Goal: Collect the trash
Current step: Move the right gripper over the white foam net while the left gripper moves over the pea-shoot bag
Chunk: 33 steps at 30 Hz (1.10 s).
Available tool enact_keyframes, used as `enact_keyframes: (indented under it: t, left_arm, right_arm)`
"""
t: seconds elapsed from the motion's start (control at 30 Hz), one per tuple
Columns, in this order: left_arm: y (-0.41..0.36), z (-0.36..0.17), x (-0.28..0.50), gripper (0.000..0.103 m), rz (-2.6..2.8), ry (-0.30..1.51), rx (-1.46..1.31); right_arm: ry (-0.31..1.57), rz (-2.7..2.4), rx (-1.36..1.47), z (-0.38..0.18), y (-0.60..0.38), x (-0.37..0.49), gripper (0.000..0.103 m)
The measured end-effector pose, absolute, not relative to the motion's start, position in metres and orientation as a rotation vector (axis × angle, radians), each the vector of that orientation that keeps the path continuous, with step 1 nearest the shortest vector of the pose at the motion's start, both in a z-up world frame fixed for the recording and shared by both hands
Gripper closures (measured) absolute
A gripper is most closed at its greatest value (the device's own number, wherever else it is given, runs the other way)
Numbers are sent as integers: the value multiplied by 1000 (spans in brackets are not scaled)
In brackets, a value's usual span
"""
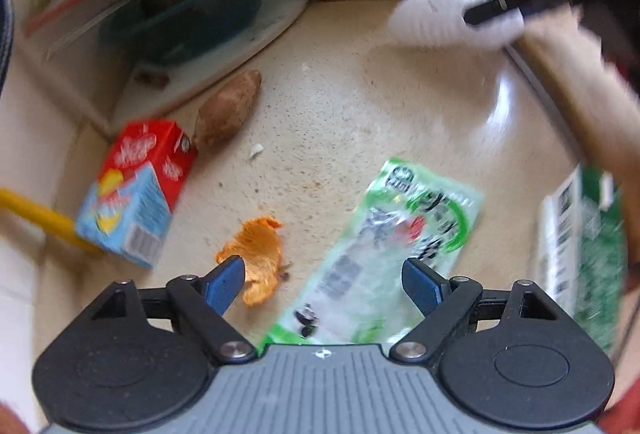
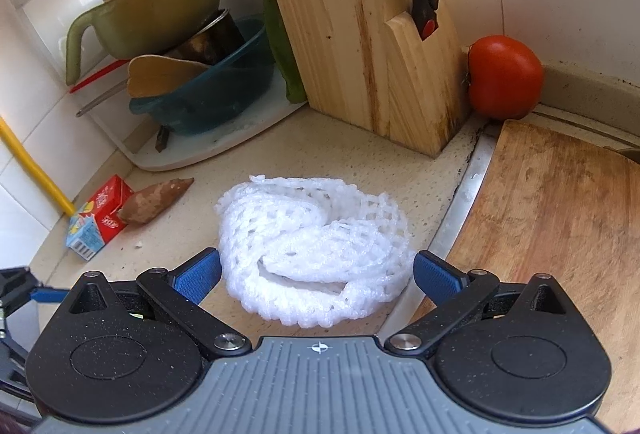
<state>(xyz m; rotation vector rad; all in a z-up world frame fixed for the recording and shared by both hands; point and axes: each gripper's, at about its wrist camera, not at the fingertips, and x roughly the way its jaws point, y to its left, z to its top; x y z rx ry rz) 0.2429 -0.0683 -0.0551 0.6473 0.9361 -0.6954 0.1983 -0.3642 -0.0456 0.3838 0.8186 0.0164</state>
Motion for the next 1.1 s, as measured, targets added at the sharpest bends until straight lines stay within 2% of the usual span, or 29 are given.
enact_keyframes:
  t: [0.27,0.37,0.47,0.5,0.53,0.83,0.93,1.03,1.1]
  left_arm:
    - [-60,-46,257,18,-814,966,659]
    - [-56,-42,265,18,-916,1058,586]
    - [-58,-51,268,18,-915,1094,630]
    - [-60,-56,267,18,-886,1089,678]
    - [-62,-59,266,11,-871,1071,714]
    - [-70,-58,282,8,-823,954,756]
    - [-71,-61,291,1,-843,965,750]
    - [-69,-62,308,1,-874,1019,683]
    - [-68,-65,313,4,-894,1042,630]
  right_arm:
    - [820,21,390,-45,-365,199,0]
    - [821,21,395,-46,-365,198,0]
    - [823,22,393,-45,-365,198,0]
    - [824,22,392,-45,-366,198,0]
    - [824,21,392,-45,-366,198,0]
    - [835,21,384,-47,-364,202,0]
    - [842,25,378,-48,-362,204,0]
    - [841,27,374,-48,-364,205,0]
    - [836,25,381,-48,-366,205,0]
